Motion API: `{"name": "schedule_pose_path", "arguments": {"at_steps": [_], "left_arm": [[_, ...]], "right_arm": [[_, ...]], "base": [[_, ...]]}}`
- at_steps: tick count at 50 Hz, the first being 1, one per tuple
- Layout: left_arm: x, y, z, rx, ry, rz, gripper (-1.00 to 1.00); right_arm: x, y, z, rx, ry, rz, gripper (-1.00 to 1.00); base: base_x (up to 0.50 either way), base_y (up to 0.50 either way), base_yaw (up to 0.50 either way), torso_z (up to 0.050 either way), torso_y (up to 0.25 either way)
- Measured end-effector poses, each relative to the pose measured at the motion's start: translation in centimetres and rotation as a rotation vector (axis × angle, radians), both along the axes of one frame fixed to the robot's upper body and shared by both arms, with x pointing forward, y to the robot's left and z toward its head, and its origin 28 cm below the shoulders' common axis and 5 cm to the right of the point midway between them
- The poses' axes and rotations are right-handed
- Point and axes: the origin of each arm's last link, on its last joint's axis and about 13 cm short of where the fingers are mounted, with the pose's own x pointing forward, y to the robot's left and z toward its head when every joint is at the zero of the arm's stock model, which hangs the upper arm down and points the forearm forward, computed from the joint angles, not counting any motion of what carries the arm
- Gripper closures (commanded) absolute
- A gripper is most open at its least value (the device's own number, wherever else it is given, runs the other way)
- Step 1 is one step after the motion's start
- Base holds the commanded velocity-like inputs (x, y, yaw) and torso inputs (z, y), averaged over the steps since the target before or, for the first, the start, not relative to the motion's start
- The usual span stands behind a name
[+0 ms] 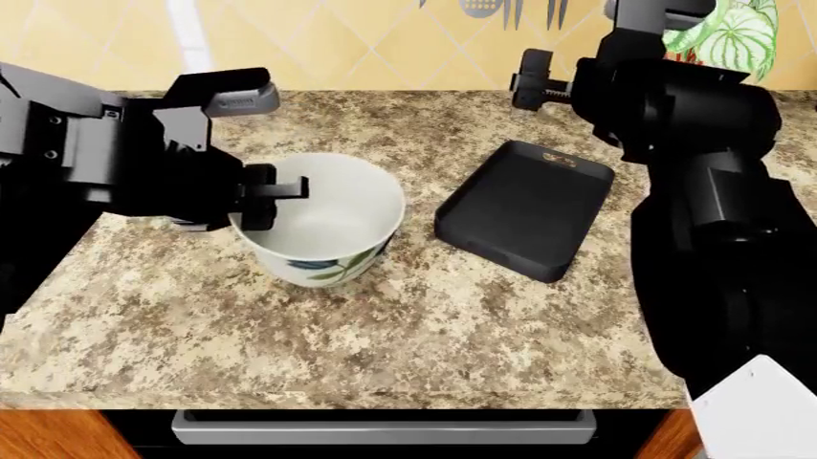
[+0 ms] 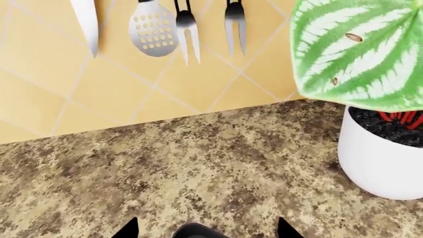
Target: Move the fresh-baked cupcake off the tray onto the counter, and place the bowl used for mixing into the sink.
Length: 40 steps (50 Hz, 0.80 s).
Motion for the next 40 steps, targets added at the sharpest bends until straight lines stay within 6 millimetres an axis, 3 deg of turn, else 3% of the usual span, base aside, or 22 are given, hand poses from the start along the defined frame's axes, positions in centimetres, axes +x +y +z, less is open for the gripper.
{"name": "schedule_pose_path", "arguments": {"at_steps": [27,40], "left_arm": [[-2.1,1.8,2.6,-0.04,-0.098,0.064,1.0],[-2.4,1.9,3.0,-0.047,-0.11,0.065,1.0]], "right_arm": [[0.0,0.7,0.8,-0.019,-0.023,0.023,-1.0],[0.0,0.7,0.9,-0.026,-0.026,0.02,-1.0]], "base": [[0.0,0.0,0.0,0.0,0.0],[0.0,0.21,0.0,0.0,0.0]]}}
